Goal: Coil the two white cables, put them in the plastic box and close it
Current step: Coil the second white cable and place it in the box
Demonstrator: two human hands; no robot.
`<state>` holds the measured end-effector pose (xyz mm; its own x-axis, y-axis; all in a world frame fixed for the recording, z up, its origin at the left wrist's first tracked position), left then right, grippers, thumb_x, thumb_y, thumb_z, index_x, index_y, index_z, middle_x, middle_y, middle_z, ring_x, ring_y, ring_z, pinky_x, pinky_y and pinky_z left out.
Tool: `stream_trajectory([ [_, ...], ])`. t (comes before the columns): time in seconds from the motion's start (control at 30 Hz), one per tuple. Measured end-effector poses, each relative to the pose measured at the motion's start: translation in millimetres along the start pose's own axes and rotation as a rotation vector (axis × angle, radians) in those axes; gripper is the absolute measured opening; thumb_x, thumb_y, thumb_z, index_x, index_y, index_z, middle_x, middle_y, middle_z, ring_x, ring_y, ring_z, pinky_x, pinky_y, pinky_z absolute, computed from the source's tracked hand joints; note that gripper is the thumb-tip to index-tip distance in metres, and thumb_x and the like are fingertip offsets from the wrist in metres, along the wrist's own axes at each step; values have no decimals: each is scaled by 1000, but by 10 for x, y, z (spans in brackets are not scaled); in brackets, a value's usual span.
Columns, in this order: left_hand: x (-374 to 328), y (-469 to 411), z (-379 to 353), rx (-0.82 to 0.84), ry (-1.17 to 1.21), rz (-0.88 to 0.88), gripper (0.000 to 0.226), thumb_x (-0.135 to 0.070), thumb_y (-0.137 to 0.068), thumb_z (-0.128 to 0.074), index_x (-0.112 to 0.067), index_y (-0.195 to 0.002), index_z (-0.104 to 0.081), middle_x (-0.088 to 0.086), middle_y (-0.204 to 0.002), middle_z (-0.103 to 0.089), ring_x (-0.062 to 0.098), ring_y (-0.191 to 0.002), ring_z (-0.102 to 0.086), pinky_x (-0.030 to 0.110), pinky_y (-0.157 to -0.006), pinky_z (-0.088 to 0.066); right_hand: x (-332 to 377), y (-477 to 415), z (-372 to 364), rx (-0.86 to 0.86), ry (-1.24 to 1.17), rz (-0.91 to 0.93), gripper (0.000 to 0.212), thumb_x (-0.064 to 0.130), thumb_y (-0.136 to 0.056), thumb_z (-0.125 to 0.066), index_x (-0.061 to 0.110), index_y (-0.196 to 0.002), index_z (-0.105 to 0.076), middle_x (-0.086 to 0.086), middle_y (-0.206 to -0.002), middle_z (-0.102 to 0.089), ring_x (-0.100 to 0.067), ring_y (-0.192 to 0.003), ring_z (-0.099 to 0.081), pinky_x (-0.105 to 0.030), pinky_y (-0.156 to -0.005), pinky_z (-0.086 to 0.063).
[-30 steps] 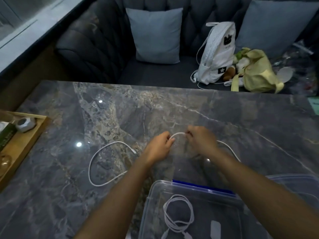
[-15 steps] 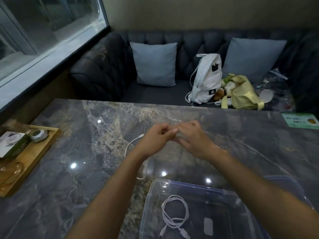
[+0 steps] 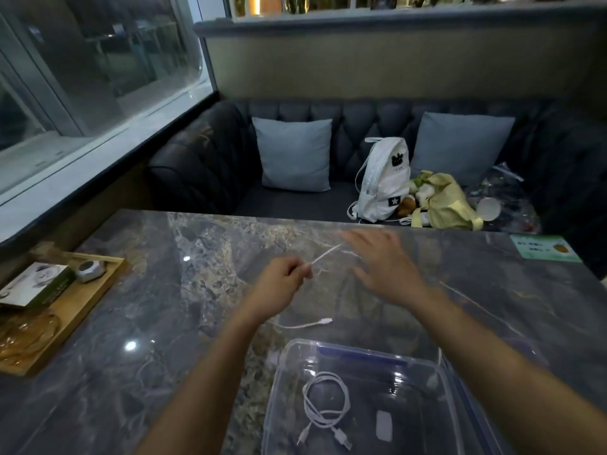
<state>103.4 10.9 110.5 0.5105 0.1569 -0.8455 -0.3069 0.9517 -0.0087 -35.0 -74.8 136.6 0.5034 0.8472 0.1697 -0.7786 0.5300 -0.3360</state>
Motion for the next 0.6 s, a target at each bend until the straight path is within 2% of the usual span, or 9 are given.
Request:
stream_trajectory([
  [0.07, -194, 28, -127, 44, -6, -60, 21, -13, -94, -47, -9, -78, -60, -5, -55, -45, 1, -47, -41, 18, -49, -33, 314, 44, 56, -89, -6, 150, 40, 11, -75, -62, 7, -114, -60, -13, -109, -67, -30, -98, -61, -44, -88, -39],
  [0.13, -311, 70, -189, 66, 57, -98, 23, -6, -94, -45, -10, -75, -58, -7, -54, -44, -4, -42, -42, 11, -46, -32, 485, 80, 112, -141, -16, 263, 28, 2, -71, -65, 5, -99, -67, -8, -88, -71, -26, -79, -66, -38, -79, -43],
  [0.23, -249, 150, -164, 83, 179, -26, 27, -13, -95, -46, -16, -70, -54, -5, -54, -40, -3, -36, -36, 11, -40, -30, 382, 142, 204, -172, -52, 258, 23, -6, -63, -71, 5, -83, -70, -11, -75, -72, -26, -68, -67, -38, -70, -52],
  [0.33, -143, 251, -105, 102, 317, 59, 32, -18, -97, -44, -15, -66, -52, -3, -54, -35, 0, -38, -31, 13, -40, -26, 17, 189, 238, -194, -123, 5, 16, -9, -69, -68, 0, -82, -66, -19, -81, -69, -35, -74, -65, -39, -67, -51],
  [0.47, -109, 376, -79, 153, 274, 115, 36, -22, -98, -42, -17, -63, -47, -4, -54, -35, 2, -39, -30, 14, -41, -27, -474, 324, 207, -252, -178, -421, 13, 4, -86, -53, 2, -96, -61, -20, -97, -65, -37, -87, -59, -36, -68, -39],
  [0.53, -131, 424, -83, 172, 281, 131, 36, -22, -98, -40, -17, -63, -45, -4, -53, -31, 2, -38, -26, 14, -39, -23, -523, 395, 209, -231, -69, -413, 15, 6, -85, -54, 3, -98, -60, -18, -99, -64, -36, -93, -58, -35, -72, -32],
  [0.6, -212, 452, -96, 172, 335, 123, 35, -23, -99, -39, -16, -65, -44, -6, -50, -29, 3, -37, -23, 15, -36, -20, -356, 418, 179, -144, 41, -248, 30, 12, -83, -59, 8, -113, -57, -13, -114, -61, -30, -110, -53, -35, -86, -28],
])
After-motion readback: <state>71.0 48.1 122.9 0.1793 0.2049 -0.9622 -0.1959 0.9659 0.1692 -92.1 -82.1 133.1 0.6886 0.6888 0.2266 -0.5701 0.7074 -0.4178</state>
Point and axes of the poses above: each hand's wrist, its own y-axis away from the middle knuckle, its own z-axis out of the back of the hand, x = y × z, the point moved 6 cm from there along -y, towards the middle knuckle
